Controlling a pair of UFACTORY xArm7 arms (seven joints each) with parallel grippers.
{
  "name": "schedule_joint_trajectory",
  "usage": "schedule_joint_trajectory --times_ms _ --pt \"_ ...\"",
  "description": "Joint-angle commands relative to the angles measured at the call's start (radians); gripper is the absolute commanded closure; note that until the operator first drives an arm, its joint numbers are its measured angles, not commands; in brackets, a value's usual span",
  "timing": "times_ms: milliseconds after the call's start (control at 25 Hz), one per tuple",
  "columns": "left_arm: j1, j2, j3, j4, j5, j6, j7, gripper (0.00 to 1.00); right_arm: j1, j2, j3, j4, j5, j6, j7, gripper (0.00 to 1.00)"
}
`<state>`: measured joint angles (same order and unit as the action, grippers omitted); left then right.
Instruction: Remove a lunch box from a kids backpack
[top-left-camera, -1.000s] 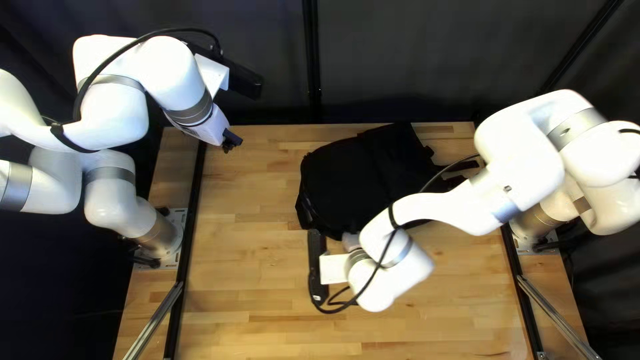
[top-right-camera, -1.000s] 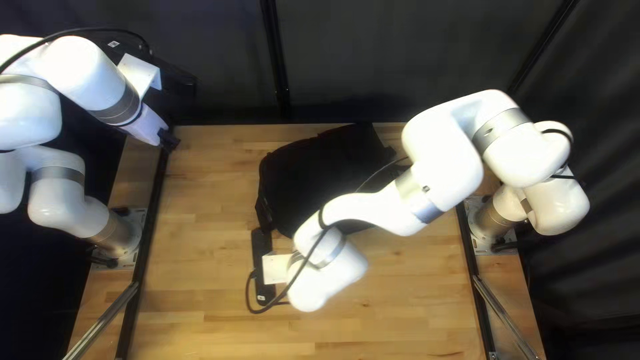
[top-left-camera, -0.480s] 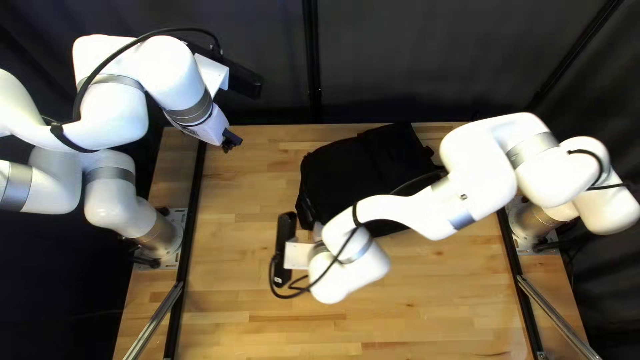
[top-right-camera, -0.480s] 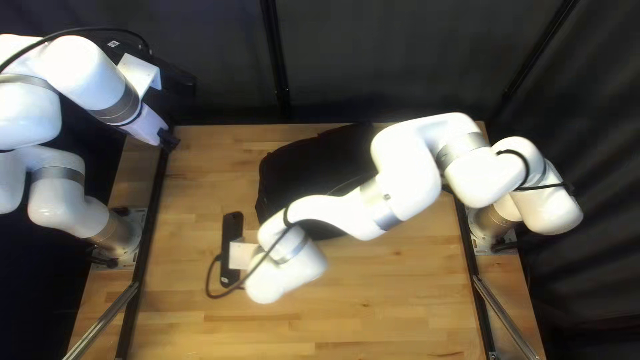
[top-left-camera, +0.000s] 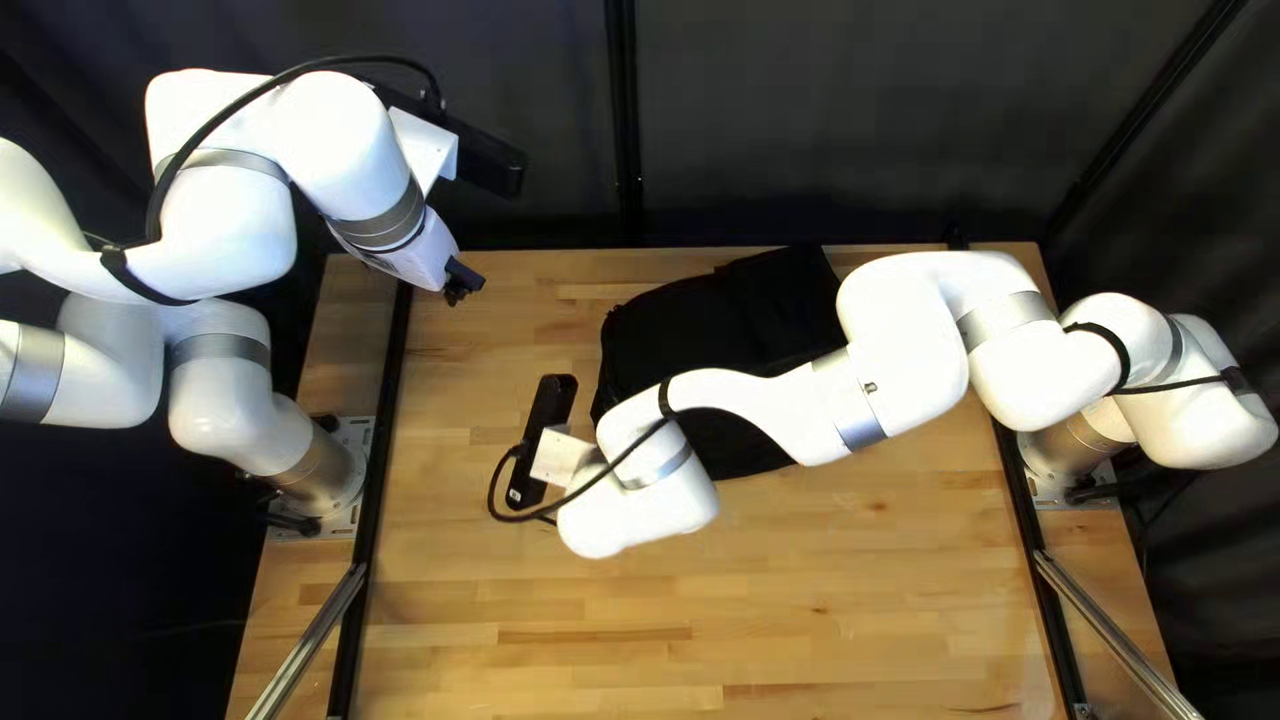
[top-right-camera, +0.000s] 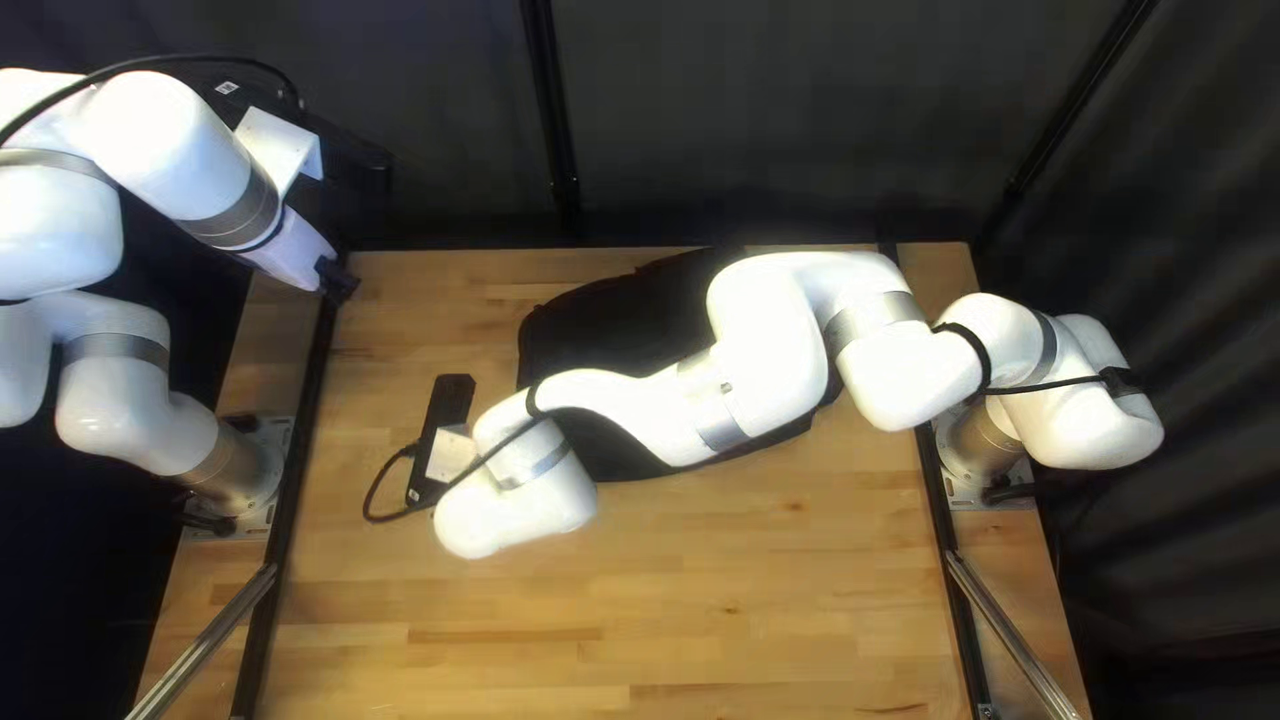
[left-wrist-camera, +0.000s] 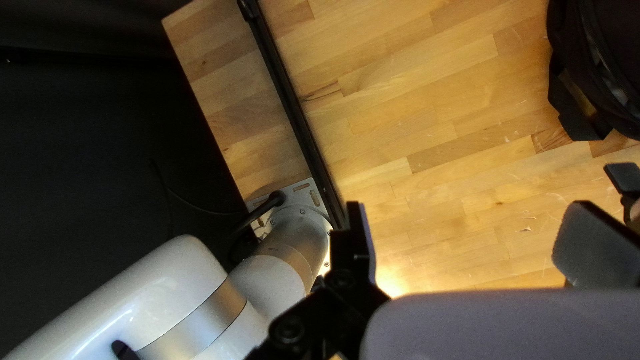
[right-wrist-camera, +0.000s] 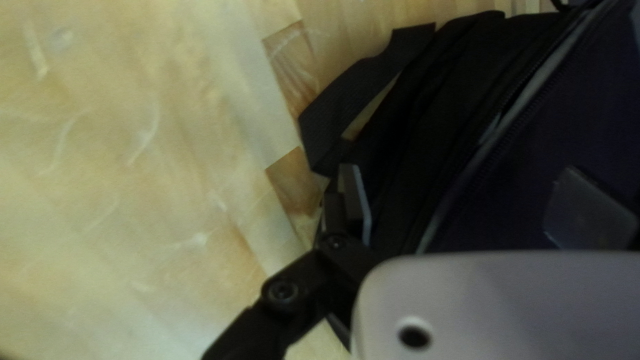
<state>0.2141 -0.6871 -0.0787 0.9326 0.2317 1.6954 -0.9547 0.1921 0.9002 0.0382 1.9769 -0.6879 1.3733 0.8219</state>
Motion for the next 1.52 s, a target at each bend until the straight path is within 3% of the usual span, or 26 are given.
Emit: schedule_joint_trajectory --times_ms 40,240,480,840,1120,1320,1360,1400,1440,1520 --pt "0.000 0.000 0.000 0.000 0.000 0.000 0.000 0.00 -0.026 -0.047 0.004 -0.077 0.007 -0.050 0.021 1.00" --pt "0.000 0.000 0.000 0.000 0.000 0.000 0.000 0.00 -0.015 -0.067 0.012 -0.116 0.007 -0.062 0.039 1.00" --pt "0.000 0.000 0.000 0.000 0.000 0.000 0.000 0.00 0.019 -0.152 0.036 -0.254 0.007 -0.081 0.094 1.00" --pt "0.000 0.000 0.000 0.000 0.000 0.000 0.000 0.00 0.126 -0.330 0.129 -0.405 0.047 -0.003 0.107 1.00" --pt "0.000 0.000 0.000 0.000 0.000 0.000 0.000 0.00 0.143 -0.475 0.216 -0.624 0.099 -0.082 0.067 1.00" --pt "0.000 0.000 0.000 0.000 0.000 0.000 0.000 0.00 0.140 -0.487 0.241 -0.664 0.127 -0.120 0.037 1.00" --pt "0.000 0.000 0.000 0.000 0.000 0.000 0.000 0.00 0.140 -0.484 0.242 -0.663 0.129 -0.126 0.035 0.94" --pt "0.000 0.000 0.000 0.000 0.000 0.000 0.000 0.00 0.138 -0.483 0.244 -0.665 0.131 -0.133 0.031 0.05" --pt "0.000 0.000 0.000 0.000 0.000 0.000 0.000 0.00 0.138 -0.481 0.246 -0.662 0.134 -0.135 0.028 0.00" --pt "0.000 0.000 0.000 0.000 0.000 0.000 0.000 0.00 0.138 -0.489 0.250 -0.665 0.141 -0.136 0.024 0.00"
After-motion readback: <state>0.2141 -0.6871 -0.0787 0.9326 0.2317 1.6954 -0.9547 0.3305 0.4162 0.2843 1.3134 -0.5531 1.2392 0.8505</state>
